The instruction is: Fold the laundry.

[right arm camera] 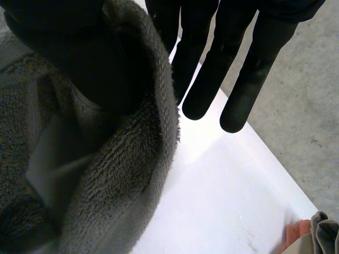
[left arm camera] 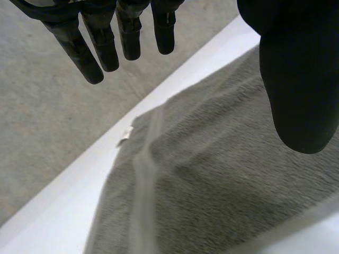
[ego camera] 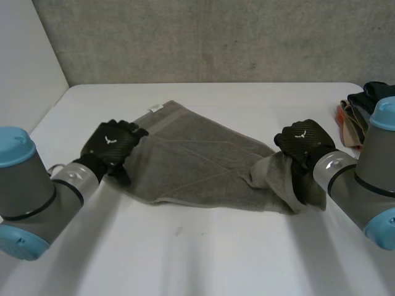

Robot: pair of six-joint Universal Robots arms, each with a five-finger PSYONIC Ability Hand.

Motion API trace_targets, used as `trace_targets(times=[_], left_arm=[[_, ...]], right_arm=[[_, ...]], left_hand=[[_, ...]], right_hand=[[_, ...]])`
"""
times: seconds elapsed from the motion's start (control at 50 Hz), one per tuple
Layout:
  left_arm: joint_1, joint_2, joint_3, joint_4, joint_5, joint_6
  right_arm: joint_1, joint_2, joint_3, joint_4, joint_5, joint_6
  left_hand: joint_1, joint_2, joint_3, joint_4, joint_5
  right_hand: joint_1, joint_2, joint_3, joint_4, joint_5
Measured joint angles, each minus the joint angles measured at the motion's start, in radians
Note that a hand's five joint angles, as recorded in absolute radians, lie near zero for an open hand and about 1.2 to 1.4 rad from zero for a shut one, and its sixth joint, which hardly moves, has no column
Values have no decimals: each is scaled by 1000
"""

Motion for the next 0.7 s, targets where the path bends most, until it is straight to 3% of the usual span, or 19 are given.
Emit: trace_targets(times=[0.14,0.22,0.34,0.46,0.7], left_arm=[[77,-16,111,-54,18,0],[160,-89,242,-163,87,23],[271,-243,457,-368,222,125],[338,-400,643,-521,302,265],[342,-527,716,-473,363,334]], right_arm=[[5,-12,6,-6,-1,11],[3,-5,8,-12,-1,10],[0,18,9,-21,0,7],[-1,46,8,-29,3,3],[3,100,3,-40,8,-35]], left_hand=[[101,89,85,98,95],[121,118,120,130,129],[121,128,131,141,140],[121,128,131,141,140],[165,165,169,176,179]], right_hand=[[0,0,0,0,0],[0,0,0,0,0],[0,0,0,0,0],[0,0,0,0,0],[0,0,0,0,0]])
